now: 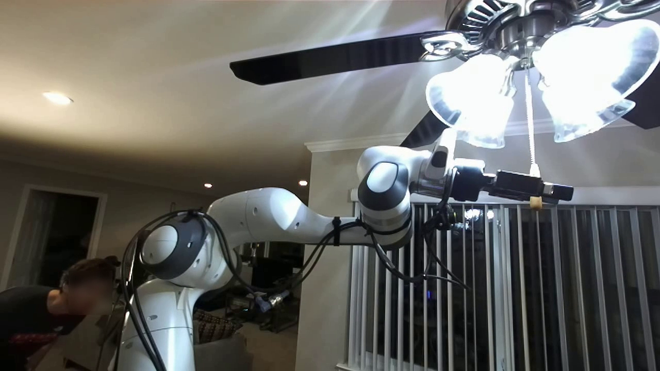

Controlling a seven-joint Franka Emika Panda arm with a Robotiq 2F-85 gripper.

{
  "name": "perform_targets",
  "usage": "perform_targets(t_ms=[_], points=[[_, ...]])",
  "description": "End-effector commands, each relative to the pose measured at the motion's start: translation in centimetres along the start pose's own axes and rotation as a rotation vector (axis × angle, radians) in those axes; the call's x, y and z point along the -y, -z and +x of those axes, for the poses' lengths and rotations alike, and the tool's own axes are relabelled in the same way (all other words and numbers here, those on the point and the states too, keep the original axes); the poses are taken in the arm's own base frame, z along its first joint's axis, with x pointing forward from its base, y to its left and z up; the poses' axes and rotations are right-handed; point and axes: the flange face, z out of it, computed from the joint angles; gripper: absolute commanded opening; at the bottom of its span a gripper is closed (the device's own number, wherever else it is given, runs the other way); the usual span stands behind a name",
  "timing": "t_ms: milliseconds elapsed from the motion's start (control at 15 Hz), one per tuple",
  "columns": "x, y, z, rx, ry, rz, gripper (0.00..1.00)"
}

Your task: Turn off the light

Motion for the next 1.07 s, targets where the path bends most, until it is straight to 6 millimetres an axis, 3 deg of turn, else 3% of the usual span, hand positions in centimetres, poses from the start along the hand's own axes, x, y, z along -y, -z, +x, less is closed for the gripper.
perform_targets(t_ms=[0, 333, 400, 600, 1000], points=[[-0.1, 0.1, 0.4, 0.02, -0.004, 0.001, 0.39], [-0.2, 0.5, 0.4, 0.028, 0.005, 0.005, 0.07], [-0.1, 0.5, 0.3, 0.03, 0.006, 0.008, 0.04], [0.5, 0.5, -0.3, 0.042, 0.018, 0.027, 0.01], [1.9, -0.8, -2.6, 0.085, 0.064, 0.048, 0.04]])
